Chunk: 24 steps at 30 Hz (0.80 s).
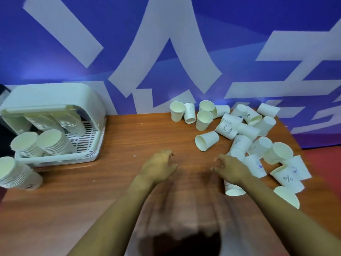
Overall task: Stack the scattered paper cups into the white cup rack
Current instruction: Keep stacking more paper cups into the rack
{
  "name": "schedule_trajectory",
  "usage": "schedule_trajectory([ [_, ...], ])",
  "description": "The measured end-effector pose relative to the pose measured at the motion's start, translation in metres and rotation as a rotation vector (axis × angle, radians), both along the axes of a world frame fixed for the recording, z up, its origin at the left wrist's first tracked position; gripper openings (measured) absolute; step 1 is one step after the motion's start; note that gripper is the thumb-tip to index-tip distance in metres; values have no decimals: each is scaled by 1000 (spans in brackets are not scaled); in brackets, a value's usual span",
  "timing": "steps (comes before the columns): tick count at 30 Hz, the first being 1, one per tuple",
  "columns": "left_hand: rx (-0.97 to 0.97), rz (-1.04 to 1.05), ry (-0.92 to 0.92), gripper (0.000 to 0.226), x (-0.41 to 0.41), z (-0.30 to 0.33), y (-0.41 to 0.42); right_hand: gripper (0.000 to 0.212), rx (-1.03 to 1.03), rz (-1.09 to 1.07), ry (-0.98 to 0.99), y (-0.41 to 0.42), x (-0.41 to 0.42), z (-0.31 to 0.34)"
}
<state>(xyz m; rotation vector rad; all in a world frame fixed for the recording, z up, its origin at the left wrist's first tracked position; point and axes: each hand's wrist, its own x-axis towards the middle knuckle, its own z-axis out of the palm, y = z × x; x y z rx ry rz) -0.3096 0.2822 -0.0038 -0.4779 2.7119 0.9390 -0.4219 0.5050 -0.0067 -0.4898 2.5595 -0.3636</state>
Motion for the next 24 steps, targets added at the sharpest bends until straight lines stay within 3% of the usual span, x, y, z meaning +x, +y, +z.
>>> schedule_trajectory([
  [4, -23, -21, -51, 50, -28, -8, 34, 40, 185, -7, 41, 41, -13, -12],
  [8, -119, -69, -111, 61, -55, -9, 55, 69, 290, -53, 44, 61, -17, -31],
  [15, -148, -50, -132, 76, -99, -23, 72, 90, 268, -101, -39, 67, -22, -56],
  [24, -89, 53, -198, 91, -144, -50, 75, 64, 50, -11, -30, 58, -25, -70],
])
